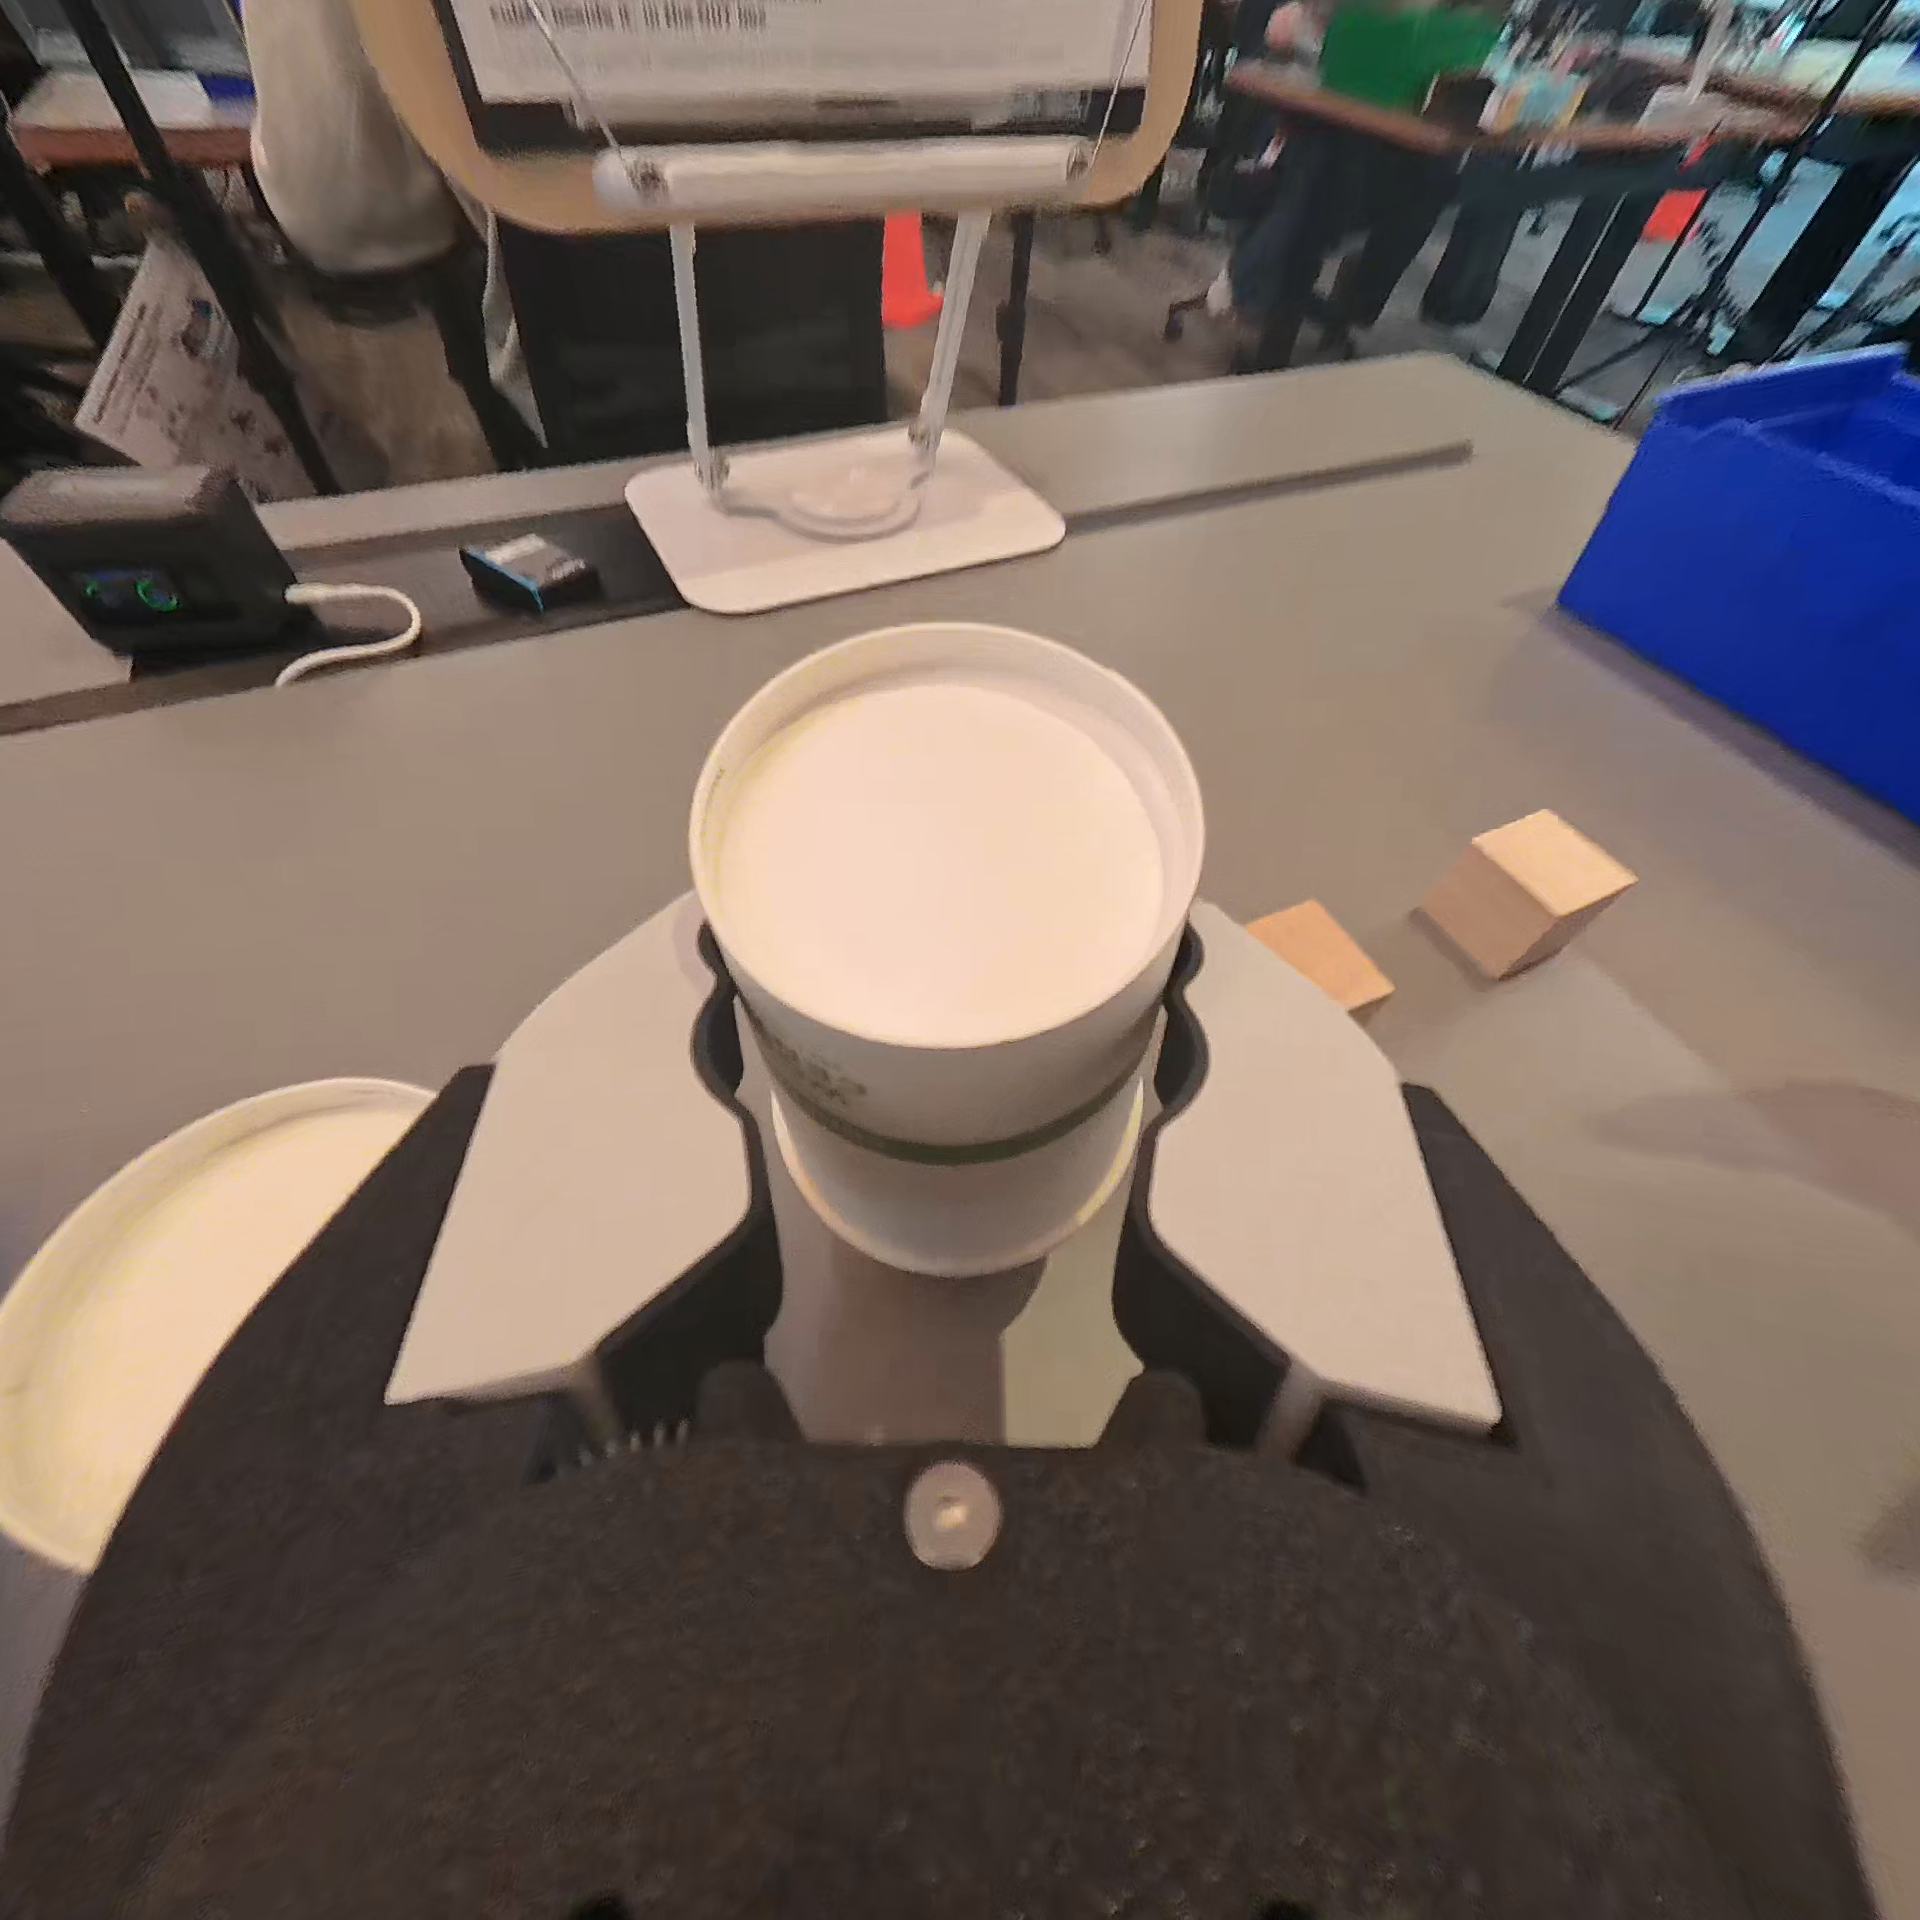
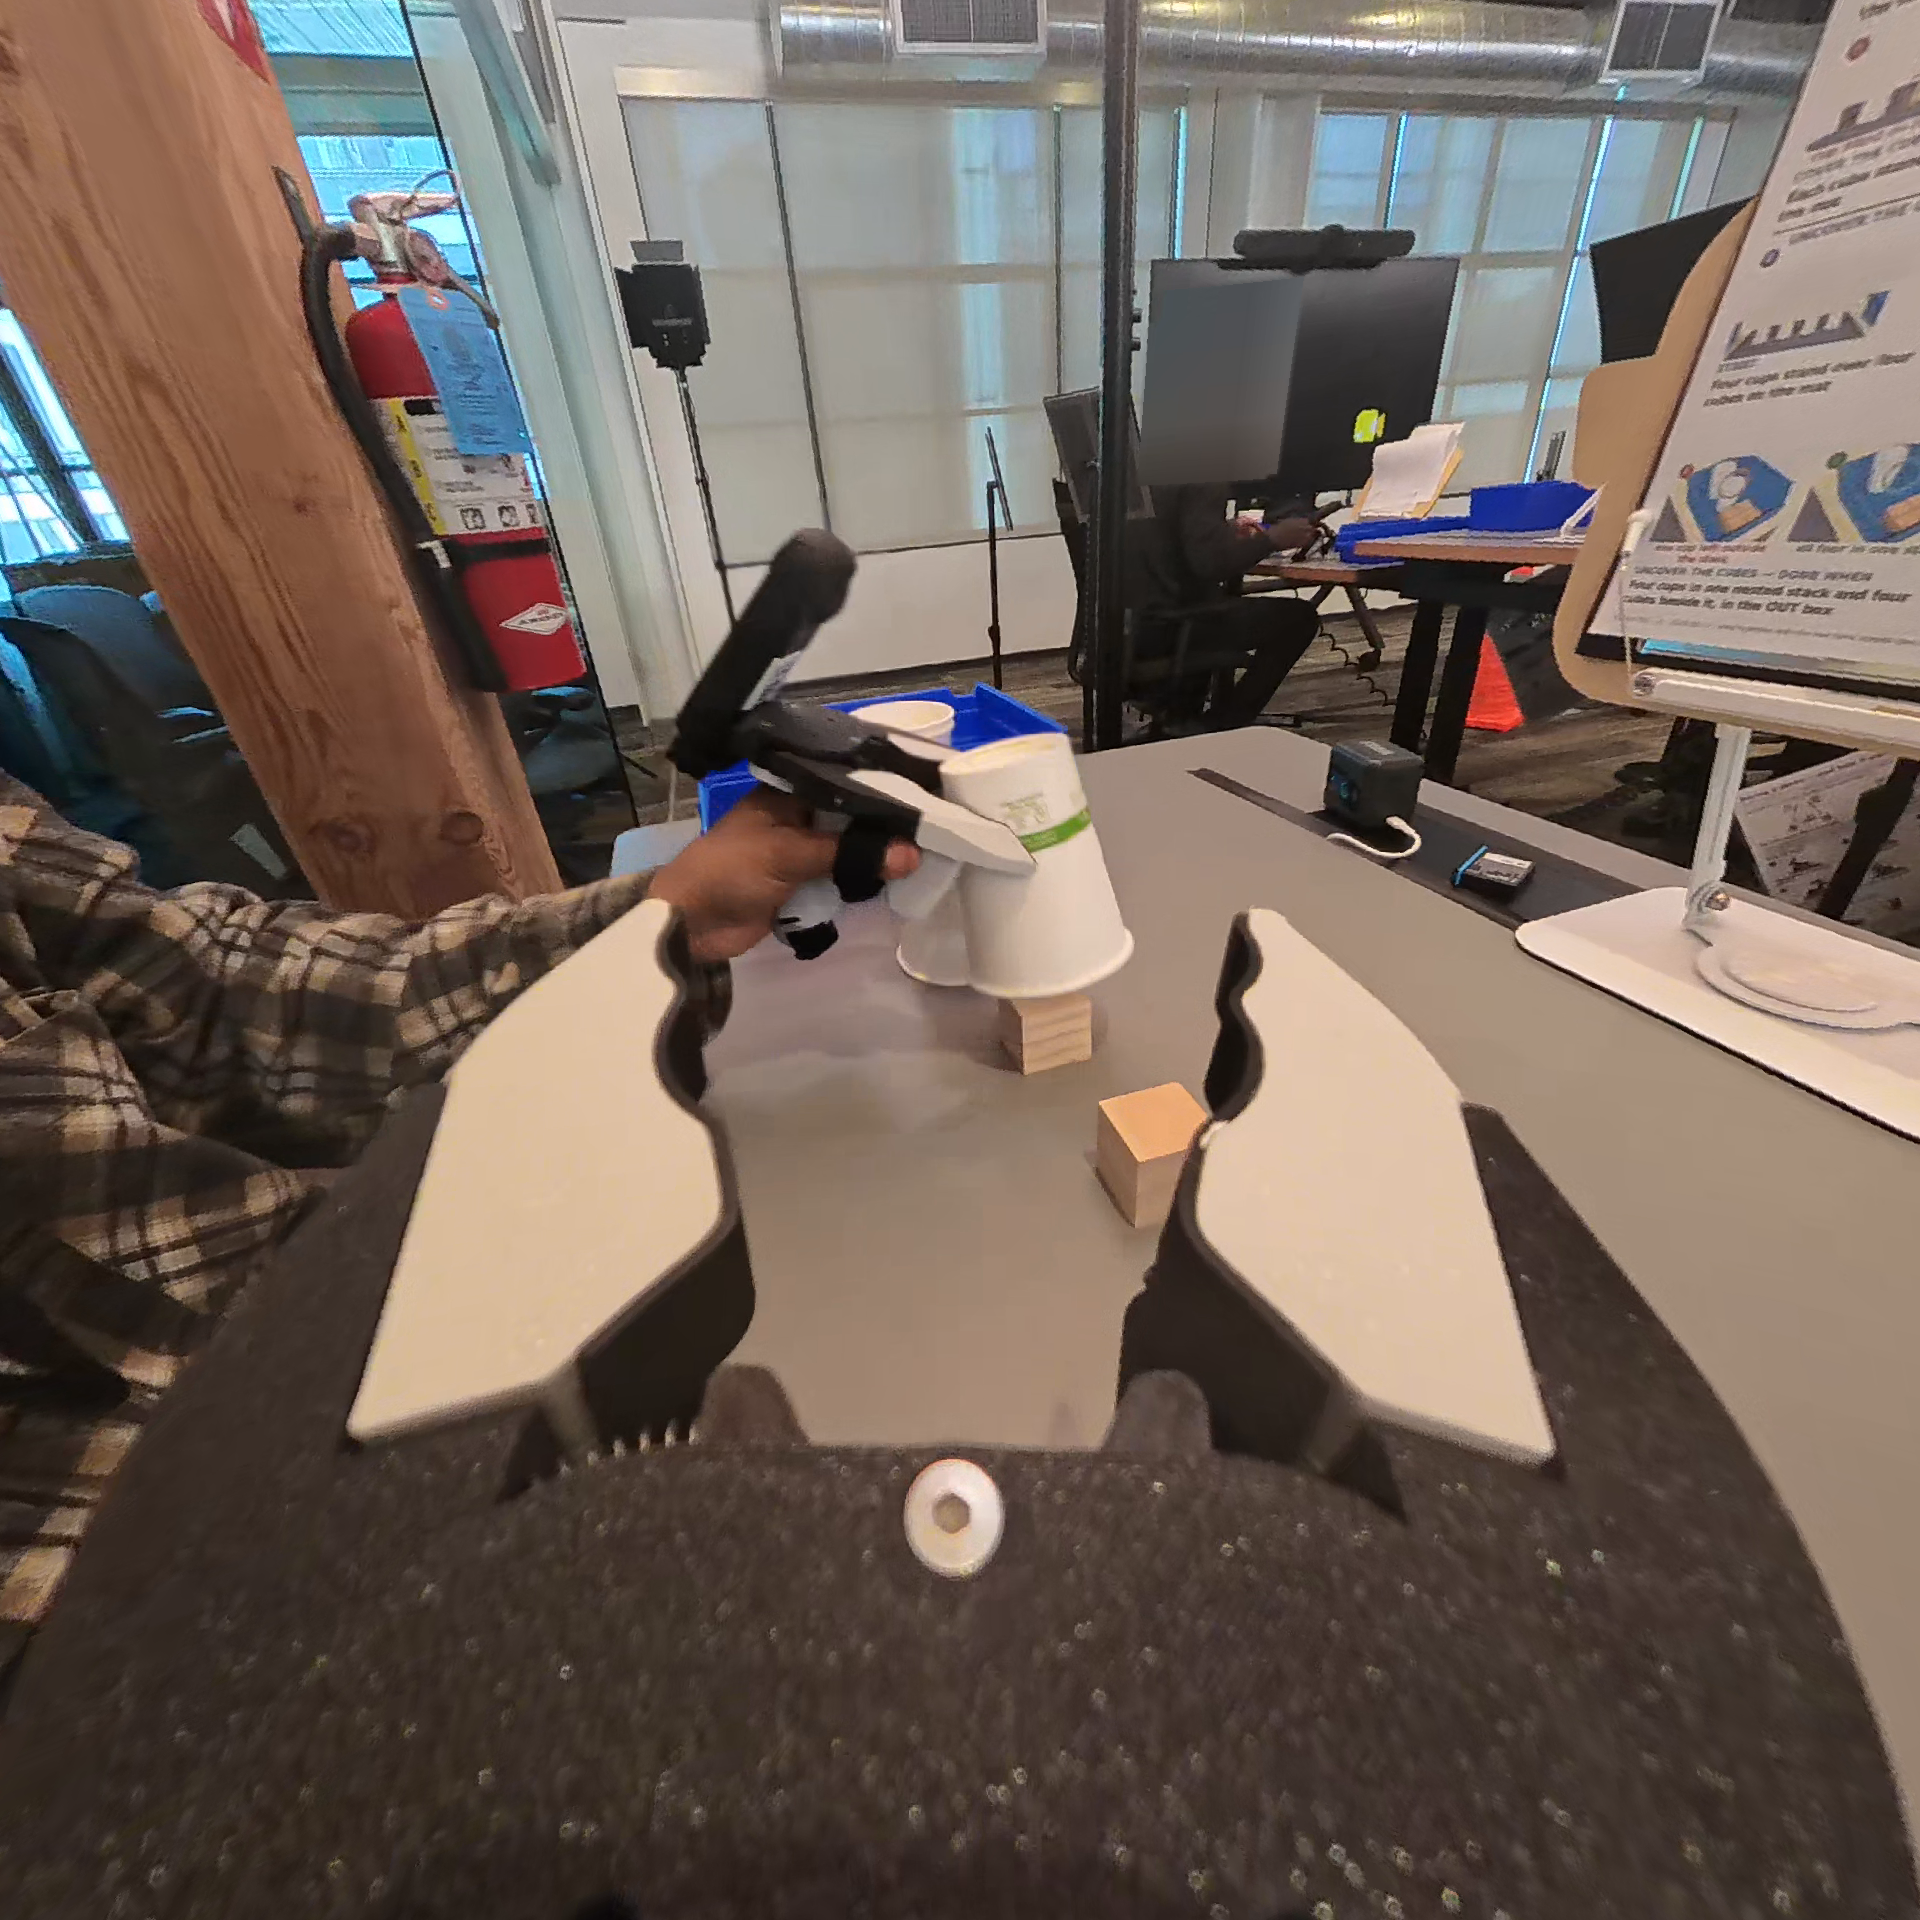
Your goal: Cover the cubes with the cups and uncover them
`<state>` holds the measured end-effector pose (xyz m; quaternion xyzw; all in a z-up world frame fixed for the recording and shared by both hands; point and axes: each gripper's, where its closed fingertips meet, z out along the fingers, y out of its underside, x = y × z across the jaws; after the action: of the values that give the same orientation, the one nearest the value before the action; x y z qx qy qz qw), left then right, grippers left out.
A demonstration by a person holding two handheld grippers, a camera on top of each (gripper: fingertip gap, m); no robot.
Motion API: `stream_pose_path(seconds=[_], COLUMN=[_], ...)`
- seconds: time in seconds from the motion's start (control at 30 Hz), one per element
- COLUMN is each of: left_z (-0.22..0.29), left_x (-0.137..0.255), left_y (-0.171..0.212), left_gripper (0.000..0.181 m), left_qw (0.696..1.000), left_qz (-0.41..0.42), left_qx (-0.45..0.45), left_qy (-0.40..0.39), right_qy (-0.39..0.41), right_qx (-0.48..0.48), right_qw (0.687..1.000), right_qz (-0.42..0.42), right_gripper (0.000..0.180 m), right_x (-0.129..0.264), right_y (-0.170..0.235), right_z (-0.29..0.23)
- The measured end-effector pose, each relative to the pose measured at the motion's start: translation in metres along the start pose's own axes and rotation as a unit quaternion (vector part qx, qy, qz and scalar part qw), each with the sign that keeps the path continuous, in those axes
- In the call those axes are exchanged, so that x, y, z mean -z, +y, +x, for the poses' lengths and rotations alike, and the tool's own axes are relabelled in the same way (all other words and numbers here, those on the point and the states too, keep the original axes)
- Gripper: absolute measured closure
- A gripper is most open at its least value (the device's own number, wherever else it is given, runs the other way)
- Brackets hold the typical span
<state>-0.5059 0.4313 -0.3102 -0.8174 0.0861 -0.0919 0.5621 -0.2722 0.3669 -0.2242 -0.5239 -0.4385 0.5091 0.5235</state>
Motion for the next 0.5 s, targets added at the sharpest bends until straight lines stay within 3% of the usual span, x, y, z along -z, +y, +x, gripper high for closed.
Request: stream_pose_path(seconds=[0.5], left_z=[0.001], left_x=[-0.029], left_y=[0.046], left_gripper=[0.101], left_qw=[0.996], left_qz=[-0.085], left_qx=[-0.005], left_qy=[-0.001], right_qy=[-0.015], right_qx=[0.002], right_qw=[1.0], right_qz=[-0.007], right_gripper=[0.087], right_x=[-0.001], right_y=[0.002], right_z=[-0.007])
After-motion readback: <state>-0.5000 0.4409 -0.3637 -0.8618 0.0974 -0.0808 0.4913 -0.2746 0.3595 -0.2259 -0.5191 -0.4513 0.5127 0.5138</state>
